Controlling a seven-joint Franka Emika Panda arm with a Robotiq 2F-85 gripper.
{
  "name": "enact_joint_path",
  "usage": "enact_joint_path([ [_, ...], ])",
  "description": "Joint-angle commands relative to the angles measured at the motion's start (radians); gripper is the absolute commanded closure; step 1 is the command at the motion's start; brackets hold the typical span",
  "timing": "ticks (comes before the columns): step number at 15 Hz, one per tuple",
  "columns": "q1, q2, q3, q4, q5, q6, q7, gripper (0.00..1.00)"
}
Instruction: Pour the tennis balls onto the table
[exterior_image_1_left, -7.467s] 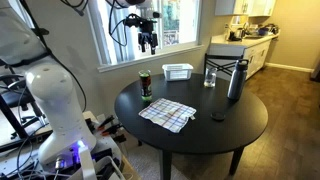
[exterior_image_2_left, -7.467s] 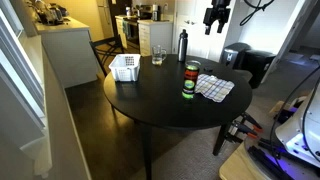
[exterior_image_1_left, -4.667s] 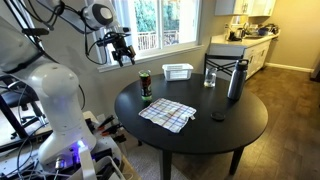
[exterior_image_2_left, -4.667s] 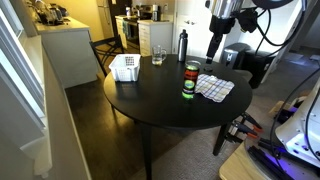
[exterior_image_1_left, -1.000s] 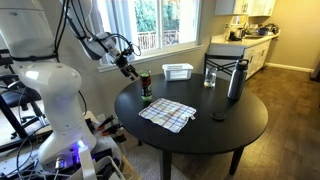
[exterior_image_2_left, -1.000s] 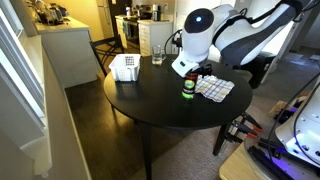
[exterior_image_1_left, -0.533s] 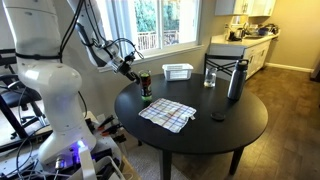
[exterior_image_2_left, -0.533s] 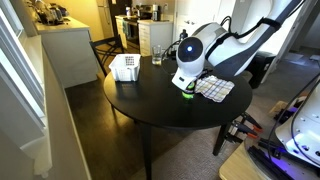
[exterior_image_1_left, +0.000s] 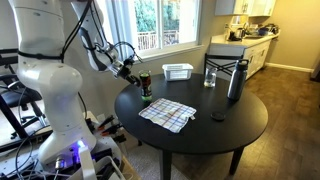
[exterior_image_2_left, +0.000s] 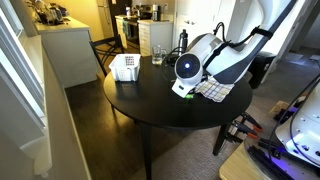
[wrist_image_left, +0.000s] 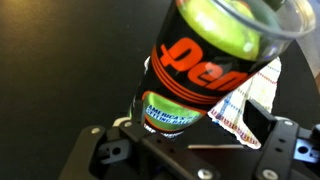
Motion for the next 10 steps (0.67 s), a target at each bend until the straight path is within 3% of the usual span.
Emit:
enact_joint_path([
  [1, 0.006, 0.024, 0.003, -0.003, -0.064, -0.05, 0.139, 0.0],
  [10, 0.02, 0.077, 0.014, -0.012, -0.174, -0.177, 0.272, 0.0],
])
